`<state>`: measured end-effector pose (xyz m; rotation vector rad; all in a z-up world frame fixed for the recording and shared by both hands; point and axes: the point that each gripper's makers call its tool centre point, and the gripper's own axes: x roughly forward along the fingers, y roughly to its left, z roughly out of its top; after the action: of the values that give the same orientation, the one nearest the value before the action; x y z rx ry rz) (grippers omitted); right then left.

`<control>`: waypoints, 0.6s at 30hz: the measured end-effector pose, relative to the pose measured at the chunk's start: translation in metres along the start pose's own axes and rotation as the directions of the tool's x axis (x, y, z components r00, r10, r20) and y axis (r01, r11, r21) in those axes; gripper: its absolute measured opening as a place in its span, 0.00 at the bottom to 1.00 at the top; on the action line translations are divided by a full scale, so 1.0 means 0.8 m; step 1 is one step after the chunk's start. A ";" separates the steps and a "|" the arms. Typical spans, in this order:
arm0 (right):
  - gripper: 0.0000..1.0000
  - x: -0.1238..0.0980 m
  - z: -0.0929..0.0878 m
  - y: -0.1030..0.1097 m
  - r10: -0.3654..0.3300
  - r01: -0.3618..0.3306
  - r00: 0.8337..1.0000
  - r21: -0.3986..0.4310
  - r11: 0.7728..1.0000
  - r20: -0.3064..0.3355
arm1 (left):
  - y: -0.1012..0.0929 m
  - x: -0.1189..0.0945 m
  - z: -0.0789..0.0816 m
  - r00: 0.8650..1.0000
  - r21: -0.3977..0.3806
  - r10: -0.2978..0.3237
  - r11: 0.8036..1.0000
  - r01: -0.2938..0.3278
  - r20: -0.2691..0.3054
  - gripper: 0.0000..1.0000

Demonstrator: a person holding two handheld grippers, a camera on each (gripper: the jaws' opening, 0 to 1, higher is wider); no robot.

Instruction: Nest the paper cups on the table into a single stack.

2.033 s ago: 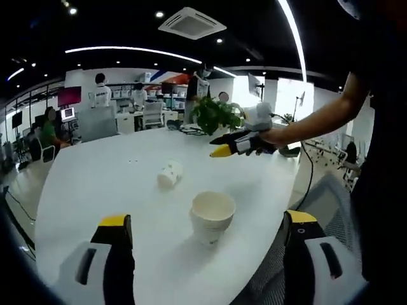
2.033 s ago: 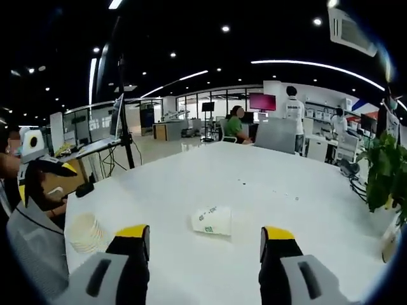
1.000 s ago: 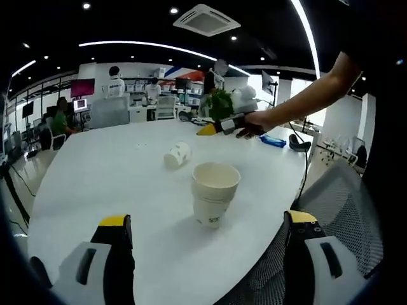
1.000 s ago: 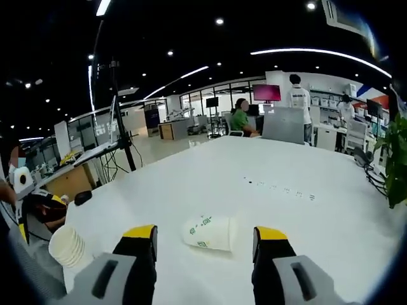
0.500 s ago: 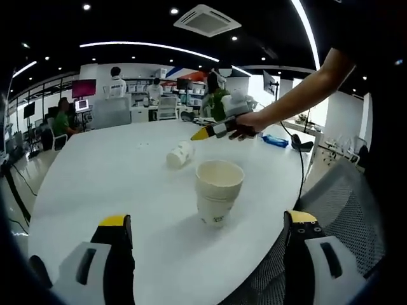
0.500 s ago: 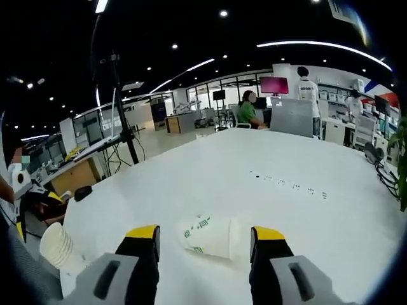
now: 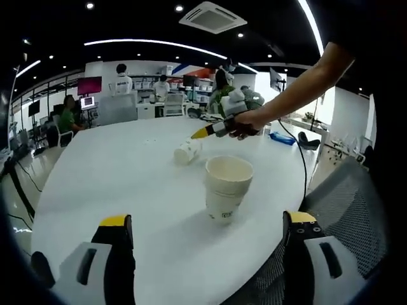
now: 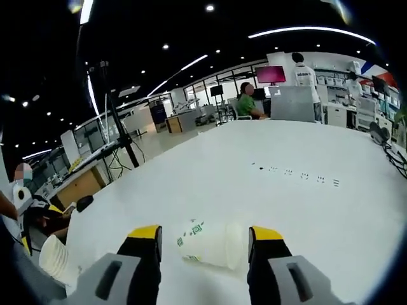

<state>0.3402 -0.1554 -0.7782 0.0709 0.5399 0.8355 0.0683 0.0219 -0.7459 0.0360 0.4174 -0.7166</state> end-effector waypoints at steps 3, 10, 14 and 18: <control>0.50 0.007 0.001 -0.012 -0.005 0.005 1.000 0.017 1.000 0.007 | 0.003 -0.001 -0.002 1.000 -0.006 0.006 1.000 -0.007 -0.004 0.97; 0.36 0.016 -0.009 -0.006 0.019 -0.018 1.000 0.064 0.998 -0.004 | 0.006 -0.001 -0.003 1.000 -0.015 0.012 1.000 -0.012 -0.010 0.95; 0.28 0.020 -0.017 -0.013 0.023 -0.022 1.000 0.076 0.997 -0.016 | 0.004 0.000 -0.003 1.000 -0.013 0.009 1.000 -0.009 -0.015 0.94; 0.21 0.017 -0.021 -0.009 0.031 -0.029 0.999 0.080 0.996 -0.025 | 0.004 0.000 -0.004 1.000 -0.011 0.008 1.000 -0.009 -0.021 0.92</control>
<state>0.3443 -0.1530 -0.8002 0.1410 0.5983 0.8451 0.0693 0.0245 -0.7491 0.0348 0.4410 -0.7061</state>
